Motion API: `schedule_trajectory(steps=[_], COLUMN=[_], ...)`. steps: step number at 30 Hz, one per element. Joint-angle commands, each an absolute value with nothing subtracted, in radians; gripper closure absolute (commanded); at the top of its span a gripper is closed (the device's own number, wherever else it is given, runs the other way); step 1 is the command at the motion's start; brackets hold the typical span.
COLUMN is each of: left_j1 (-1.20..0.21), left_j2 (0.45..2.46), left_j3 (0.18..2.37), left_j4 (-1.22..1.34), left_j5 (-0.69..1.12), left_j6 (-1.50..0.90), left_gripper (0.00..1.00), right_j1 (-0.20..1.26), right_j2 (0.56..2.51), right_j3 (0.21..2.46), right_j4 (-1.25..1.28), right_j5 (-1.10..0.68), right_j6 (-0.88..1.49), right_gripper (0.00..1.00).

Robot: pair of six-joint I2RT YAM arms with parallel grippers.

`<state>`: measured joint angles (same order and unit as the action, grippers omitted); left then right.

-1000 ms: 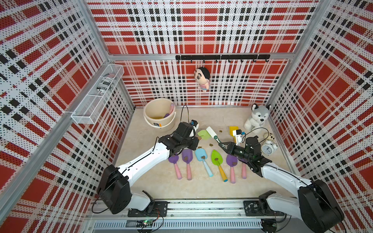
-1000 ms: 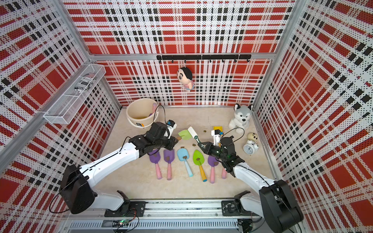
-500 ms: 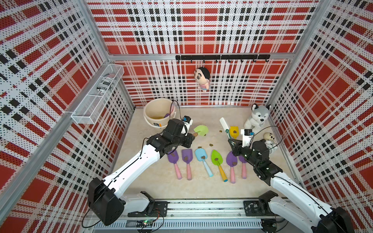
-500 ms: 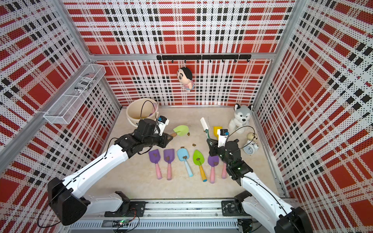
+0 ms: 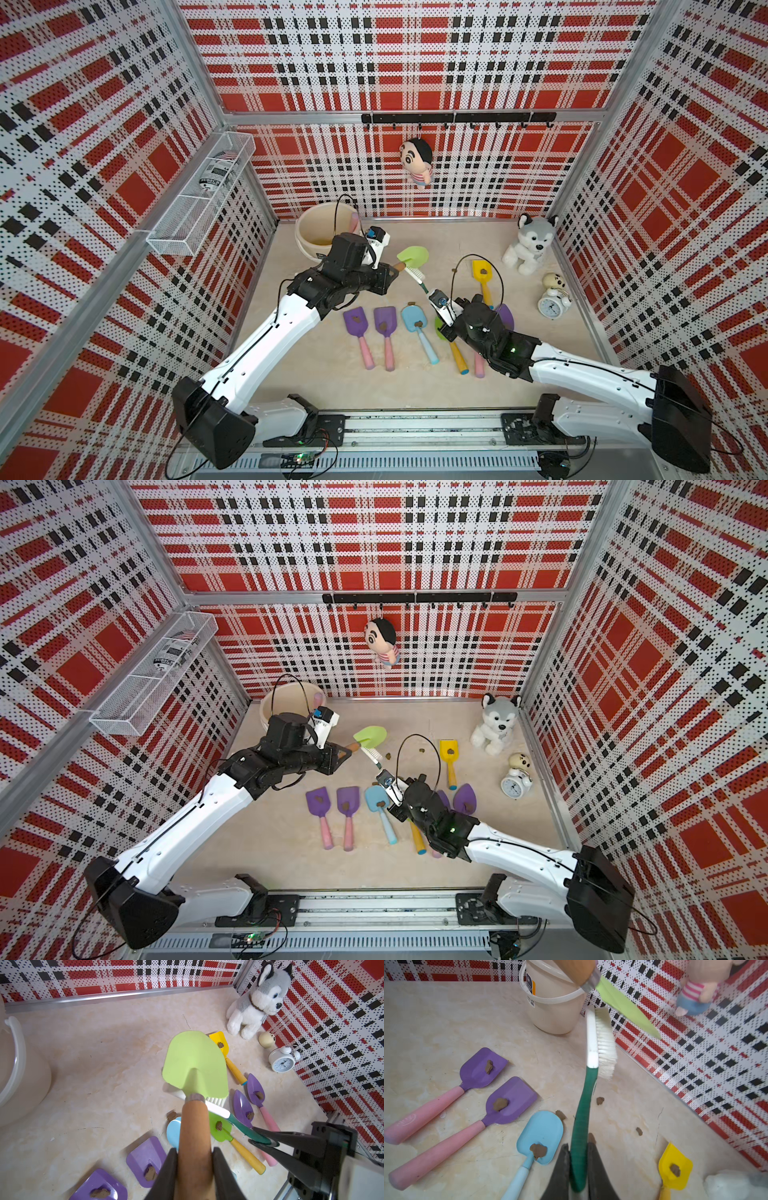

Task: Brush the soil off the hand trowel and place it into the bucket
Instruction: Brush off the soil from the hand trowel.

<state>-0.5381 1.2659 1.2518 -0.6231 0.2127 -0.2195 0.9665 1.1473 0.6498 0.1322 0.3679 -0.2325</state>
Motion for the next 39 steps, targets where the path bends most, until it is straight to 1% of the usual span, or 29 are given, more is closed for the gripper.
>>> schedule_trajectory(steps=[1, 7, 12, 19, 24, 29, 34, 39], left_j1=[-0.533, -0.53, -0.52, -0.496, -0.486, -0.478, -0.473, -0.472], left_j2=[1.254, 1.259, 1.264, 1.25, 1.234, 1.228, 1.242, 1.24], left_j3=[1.277, 1.283, 1.278, 1.275, 1.281, 1.281, 1.271, 1.253], left_j4=[-0.631, -0.667, -0.689, -0.699, -0.697, -0.678, -0.667, -0.669], left_j5=[0.207, 0.186, 0.169, 0.169, 0.186, 0.204, 0.213, 0.189], left_j6=[-0.211, -0.198, -0.187, -0.181, -0.184, -0.189, -0.191, -0.189], left_gripper=[1.0, 1.0, 1.0, 1.0, 1.0, 1.0, 1.0, 1.0], right_j1=[1.001, 1.036, 1.048, 1.034, 1.002, 1.029, 1.119, 1.163], right_j2=[1.176, 1.242, 1.26, 1.222, 1.209, 1.263, 1.332, 1.38], right_j3=[0.697, 0.755, 0.77, 0.687, 0.648, 0.661, 0.7, 0.746], right_j4=[0.139, 0.095, 0.099, 0.226, 0.172, 0.083, 0.11, 0.165], right_j5=[0.498, 0.636, 0.736, 0.883, 0.88, 0.828, 0.852, 0.923], right_j6=[-0.392, -0.516, -0.578, -0.64, -0.549, -0.475, -0.579, -0.711], right_gripper=[1.0, 1.0, 1.0, 1.0, 1.0, 1.0, 1.0, 1.0])
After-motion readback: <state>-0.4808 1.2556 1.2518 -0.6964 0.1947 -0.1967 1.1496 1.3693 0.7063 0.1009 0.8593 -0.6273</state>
